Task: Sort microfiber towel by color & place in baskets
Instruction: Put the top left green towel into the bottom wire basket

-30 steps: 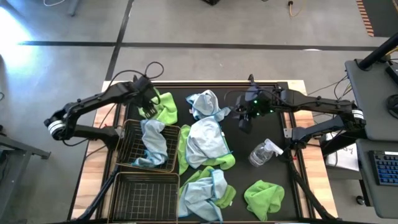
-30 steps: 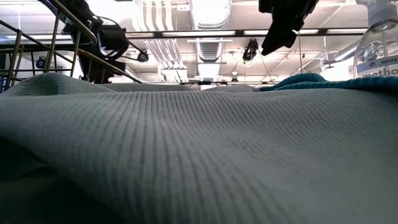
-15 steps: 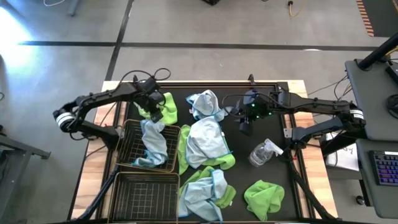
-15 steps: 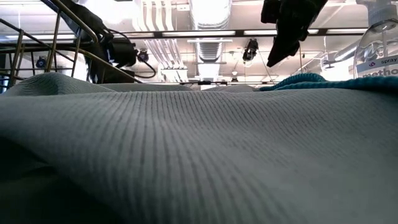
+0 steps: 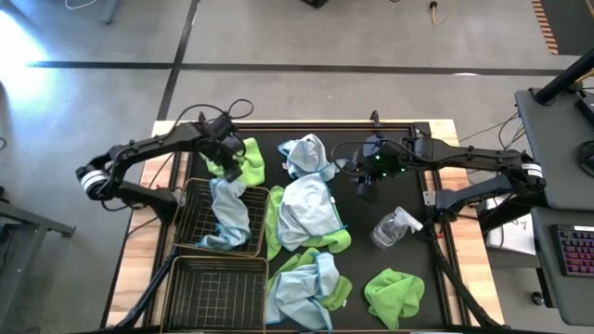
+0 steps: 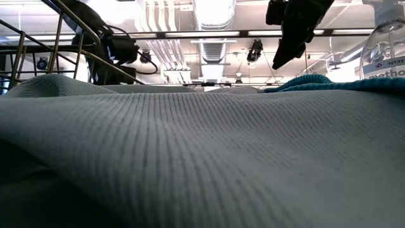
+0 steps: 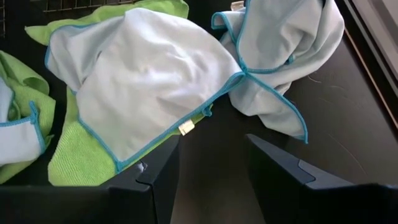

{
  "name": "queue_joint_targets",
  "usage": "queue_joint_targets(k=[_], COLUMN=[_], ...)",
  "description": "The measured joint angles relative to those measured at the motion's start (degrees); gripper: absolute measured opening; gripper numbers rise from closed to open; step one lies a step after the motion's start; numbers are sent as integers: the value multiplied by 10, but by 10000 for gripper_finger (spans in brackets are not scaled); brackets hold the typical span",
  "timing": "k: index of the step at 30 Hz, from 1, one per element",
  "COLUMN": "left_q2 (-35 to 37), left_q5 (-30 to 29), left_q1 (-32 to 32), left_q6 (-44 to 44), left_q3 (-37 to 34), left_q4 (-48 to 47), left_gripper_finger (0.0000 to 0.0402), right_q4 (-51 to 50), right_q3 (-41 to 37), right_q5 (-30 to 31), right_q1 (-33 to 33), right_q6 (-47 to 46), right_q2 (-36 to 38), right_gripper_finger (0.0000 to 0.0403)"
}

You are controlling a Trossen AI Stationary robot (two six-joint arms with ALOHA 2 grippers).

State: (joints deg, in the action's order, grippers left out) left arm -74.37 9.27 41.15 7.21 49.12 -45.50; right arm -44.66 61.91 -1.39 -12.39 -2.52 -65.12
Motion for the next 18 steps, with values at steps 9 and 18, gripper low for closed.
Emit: queue_joint_targets(k=[9, 18], left_q2=[5, 5], left_q5=[-185, -221], left_q1=[0, 0], left_q6=[-31, -48], left_q3=[0, 0], left_q4=[-75, -81], left_gripper_finger=[126, 126], right_q4=[0, 0], right_q3=[0, 0], right_q5=[0, 0], right_q1=[0, 0], right_q6=[-6, -5], right_q2=[0, 0], right_gripper_finger=[171, 171])
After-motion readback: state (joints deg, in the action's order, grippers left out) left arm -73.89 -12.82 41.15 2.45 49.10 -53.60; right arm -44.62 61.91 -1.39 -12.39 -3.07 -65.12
